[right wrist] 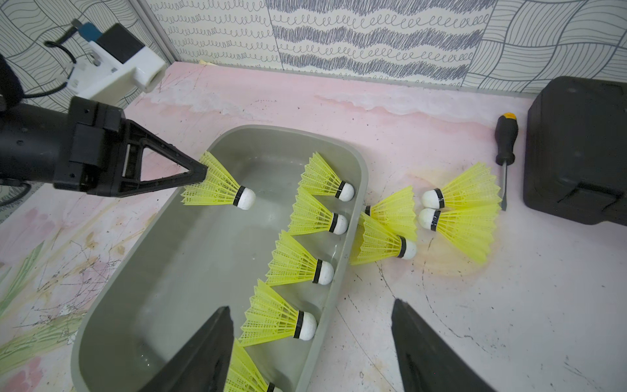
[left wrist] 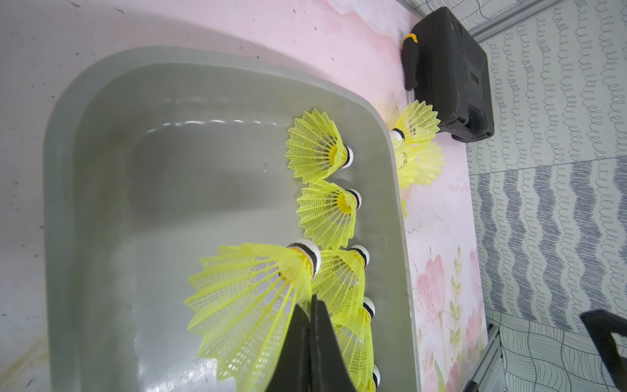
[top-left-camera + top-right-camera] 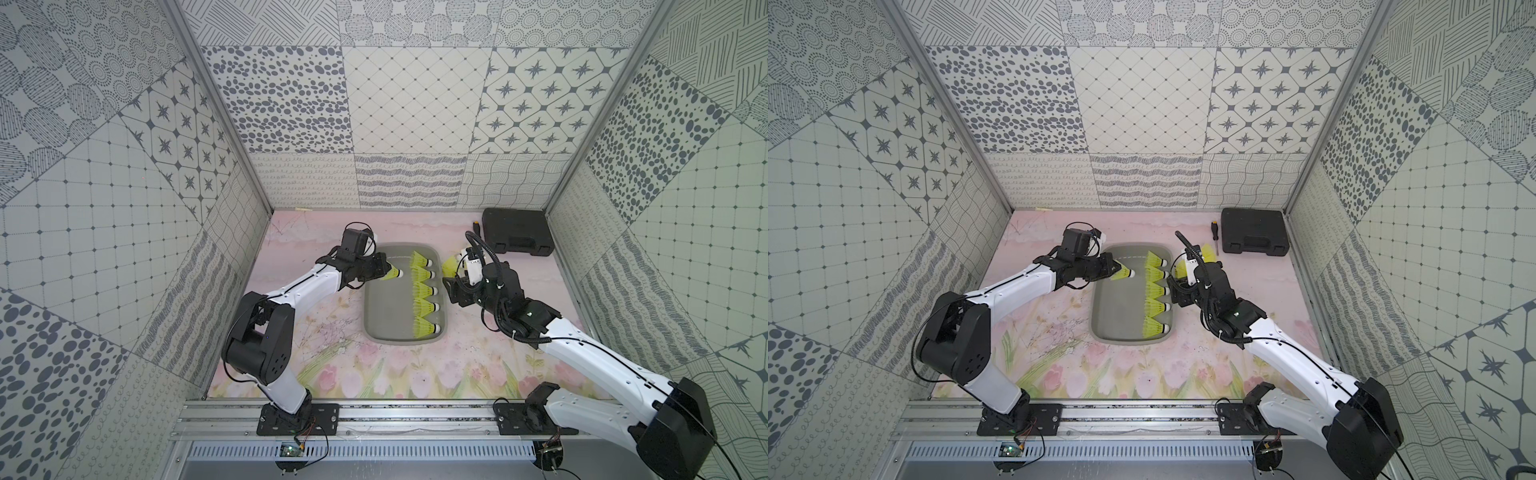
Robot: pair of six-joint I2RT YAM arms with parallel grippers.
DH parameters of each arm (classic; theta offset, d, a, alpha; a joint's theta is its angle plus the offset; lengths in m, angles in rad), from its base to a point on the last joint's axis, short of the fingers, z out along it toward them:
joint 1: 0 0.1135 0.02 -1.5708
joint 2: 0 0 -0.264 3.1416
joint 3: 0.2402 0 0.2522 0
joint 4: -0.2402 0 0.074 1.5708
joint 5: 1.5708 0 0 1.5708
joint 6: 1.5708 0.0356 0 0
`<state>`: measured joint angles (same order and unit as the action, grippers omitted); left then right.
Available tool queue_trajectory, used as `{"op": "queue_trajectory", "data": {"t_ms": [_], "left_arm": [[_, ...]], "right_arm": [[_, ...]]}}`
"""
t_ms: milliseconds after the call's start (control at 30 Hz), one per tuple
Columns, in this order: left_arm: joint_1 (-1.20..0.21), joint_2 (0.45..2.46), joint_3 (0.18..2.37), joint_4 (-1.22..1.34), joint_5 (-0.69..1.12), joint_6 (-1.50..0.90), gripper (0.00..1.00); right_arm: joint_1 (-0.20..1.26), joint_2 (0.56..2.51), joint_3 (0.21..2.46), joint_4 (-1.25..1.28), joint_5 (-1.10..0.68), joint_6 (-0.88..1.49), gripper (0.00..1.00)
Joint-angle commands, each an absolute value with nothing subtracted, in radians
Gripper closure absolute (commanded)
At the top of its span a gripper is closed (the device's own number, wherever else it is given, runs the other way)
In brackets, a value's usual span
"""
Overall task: Put the shuttlecocks into the storage box
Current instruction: Place the shuttlecock in the storage box.
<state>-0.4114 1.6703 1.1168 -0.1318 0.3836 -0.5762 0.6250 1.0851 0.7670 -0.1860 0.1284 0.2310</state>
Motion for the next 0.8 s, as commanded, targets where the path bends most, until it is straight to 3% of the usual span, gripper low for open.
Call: {"op": "queue_trajectory", "data": {"t_ms": [0,767], "left_arm": [[-0.386,1.733,1.167,-0.060,0.371,-0.587,1.00],[-0.333,1.938,1.329,-0.114,0.422,-0.539,1.00]], "right_arm": [[0.617,1.071,0.752,-0.158,0.126,0.245,0.23],[0.589,1.103,0.738,-0.150,0.097,0.251,0.23]]}}
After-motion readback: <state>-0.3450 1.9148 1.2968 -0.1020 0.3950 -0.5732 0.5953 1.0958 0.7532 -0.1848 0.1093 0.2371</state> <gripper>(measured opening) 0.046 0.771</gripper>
